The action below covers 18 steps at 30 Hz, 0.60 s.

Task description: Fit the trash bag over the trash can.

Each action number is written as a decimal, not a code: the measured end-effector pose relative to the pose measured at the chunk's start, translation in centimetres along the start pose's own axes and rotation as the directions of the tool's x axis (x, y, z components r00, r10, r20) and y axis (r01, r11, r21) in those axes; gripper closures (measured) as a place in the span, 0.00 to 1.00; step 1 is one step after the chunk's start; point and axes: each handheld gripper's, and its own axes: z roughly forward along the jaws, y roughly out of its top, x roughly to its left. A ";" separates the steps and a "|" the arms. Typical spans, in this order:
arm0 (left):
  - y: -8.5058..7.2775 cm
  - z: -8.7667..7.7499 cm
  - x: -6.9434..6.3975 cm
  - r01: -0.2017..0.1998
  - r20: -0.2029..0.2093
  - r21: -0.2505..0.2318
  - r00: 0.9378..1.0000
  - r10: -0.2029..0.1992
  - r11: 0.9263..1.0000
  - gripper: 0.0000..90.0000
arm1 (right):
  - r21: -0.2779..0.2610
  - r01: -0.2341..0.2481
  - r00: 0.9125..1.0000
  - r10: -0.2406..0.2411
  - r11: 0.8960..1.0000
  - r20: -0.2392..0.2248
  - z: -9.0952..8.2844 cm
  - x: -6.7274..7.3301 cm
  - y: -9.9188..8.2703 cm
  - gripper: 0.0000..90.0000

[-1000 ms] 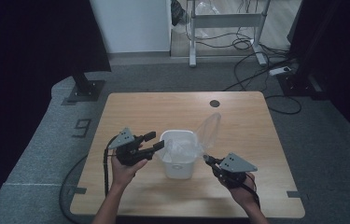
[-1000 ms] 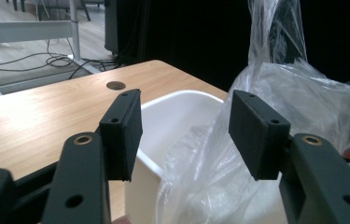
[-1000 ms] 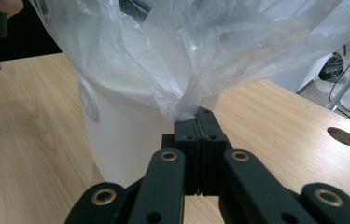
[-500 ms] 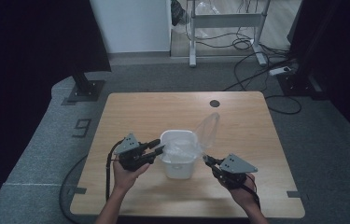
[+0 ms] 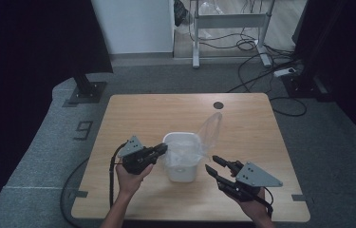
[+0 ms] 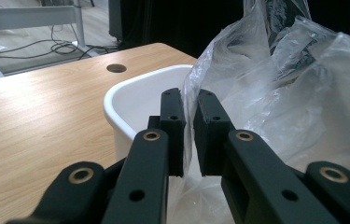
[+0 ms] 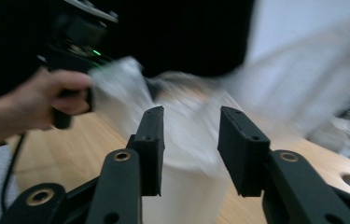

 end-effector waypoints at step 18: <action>0.1 0.0 0.1 0.028 -0.006 0.008 1.000 -0.028 1.000 0.93 | 0.107 0.075 0.982 -0.054 0.991 -0.183 6.8 0.9 0.8 0.46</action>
